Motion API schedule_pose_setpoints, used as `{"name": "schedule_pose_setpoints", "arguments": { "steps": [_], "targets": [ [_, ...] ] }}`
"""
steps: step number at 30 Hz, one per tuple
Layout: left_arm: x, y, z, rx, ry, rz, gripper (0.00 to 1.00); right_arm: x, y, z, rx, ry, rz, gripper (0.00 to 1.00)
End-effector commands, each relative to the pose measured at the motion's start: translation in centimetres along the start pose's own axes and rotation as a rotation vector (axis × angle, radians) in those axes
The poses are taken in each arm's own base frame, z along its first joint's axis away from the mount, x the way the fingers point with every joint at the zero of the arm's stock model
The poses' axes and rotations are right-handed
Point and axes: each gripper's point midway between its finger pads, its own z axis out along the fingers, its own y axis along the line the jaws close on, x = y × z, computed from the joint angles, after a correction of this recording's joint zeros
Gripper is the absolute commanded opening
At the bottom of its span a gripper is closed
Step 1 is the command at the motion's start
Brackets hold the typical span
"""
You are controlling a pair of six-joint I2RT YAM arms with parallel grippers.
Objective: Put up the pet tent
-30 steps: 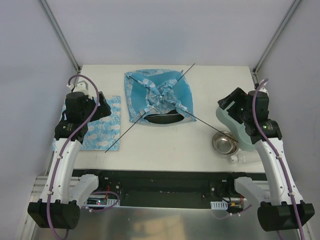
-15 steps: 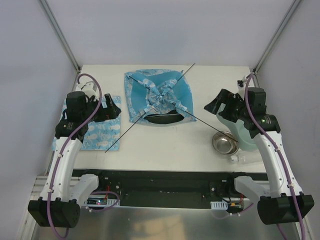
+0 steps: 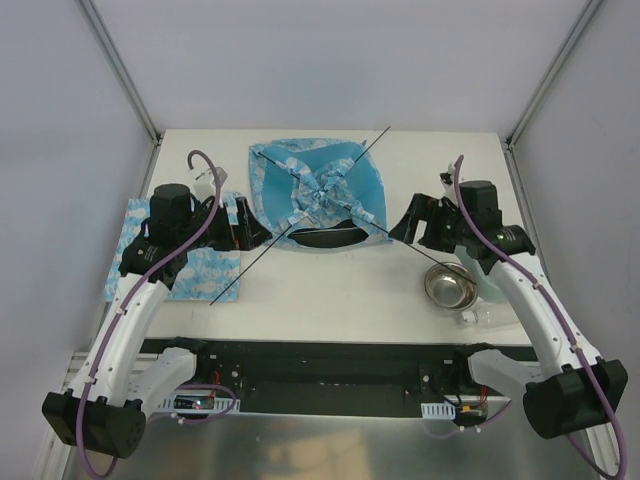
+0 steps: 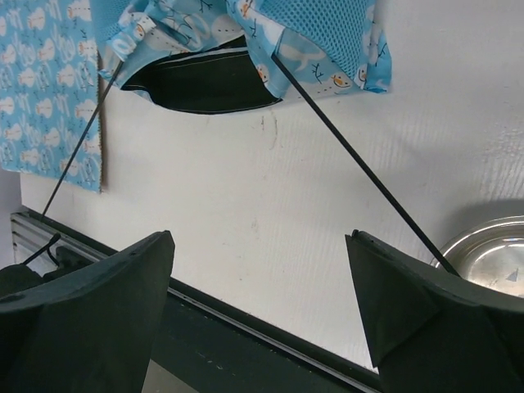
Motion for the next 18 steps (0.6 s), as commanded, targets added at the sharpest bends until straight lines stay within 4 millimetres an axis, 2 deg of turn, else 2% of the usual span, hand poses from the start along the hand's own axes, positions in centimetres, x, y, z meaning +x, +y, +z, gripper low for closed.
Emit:
{"name": "schedule_pose_setpoints", "arguments": {
  "steps": [1,7,13,18],
  "targets": [
    [-0.1,-1.0,-0.3,0.037,-0.036,-0.009,0.99,0.1,-1.3,1.5,0.066,0.004,-0.044,0.93],
    [0.7,-0.3,0.2,0.02,-0.026,-0.025,0.99,2.5,-3.5,3.6,0.175,0.137,-0.042,0.88],
    [1.1,0.1,0.8,0.014,0.0,-0.033,0.99,3.5,-4.8,5.6,0.197,0.172,-0.052,0.85],
    [1.1,0.5,1.1,-0.002,0.009,-0.04,0.99,4.6,-4.8,6.3,0.185,0.232,-0.055,0.75]
  ]
}}
